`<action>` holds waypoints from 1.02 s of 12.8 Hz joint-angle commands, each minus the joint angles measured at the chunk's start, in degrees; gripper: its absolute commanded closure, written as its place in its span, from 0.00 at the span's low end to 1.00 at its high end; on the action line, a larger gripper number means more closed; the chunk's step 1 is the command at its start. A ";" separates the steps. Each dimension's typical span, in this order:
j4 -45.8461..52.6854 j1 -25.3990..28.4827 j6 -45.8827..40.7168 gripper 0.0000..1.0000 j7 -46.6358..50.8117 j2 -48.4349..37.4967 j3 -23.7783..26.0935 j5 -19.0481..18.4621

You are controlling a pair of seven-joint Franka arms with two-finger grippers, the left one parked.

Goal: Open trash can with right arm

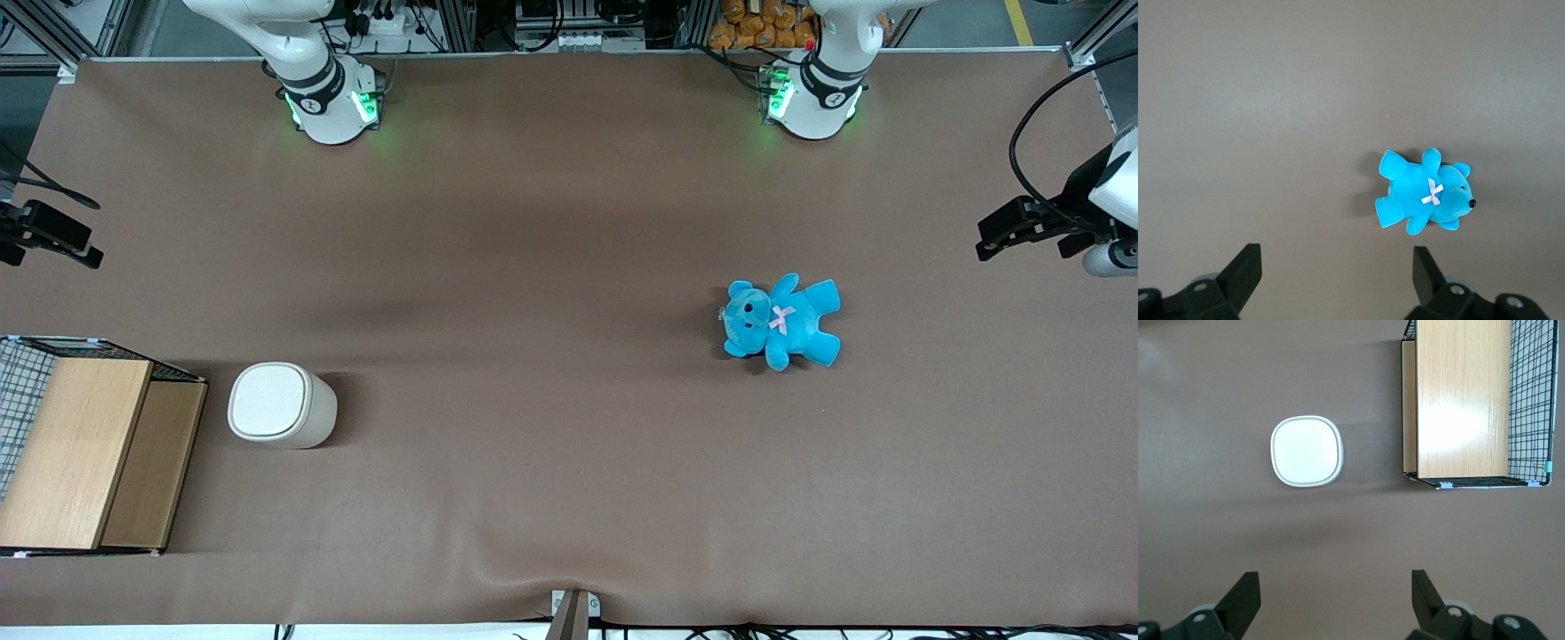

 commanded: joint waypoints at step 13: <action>-0.52 -0.56 -0.96 0.00 0.26 0.67 0.56 -0.10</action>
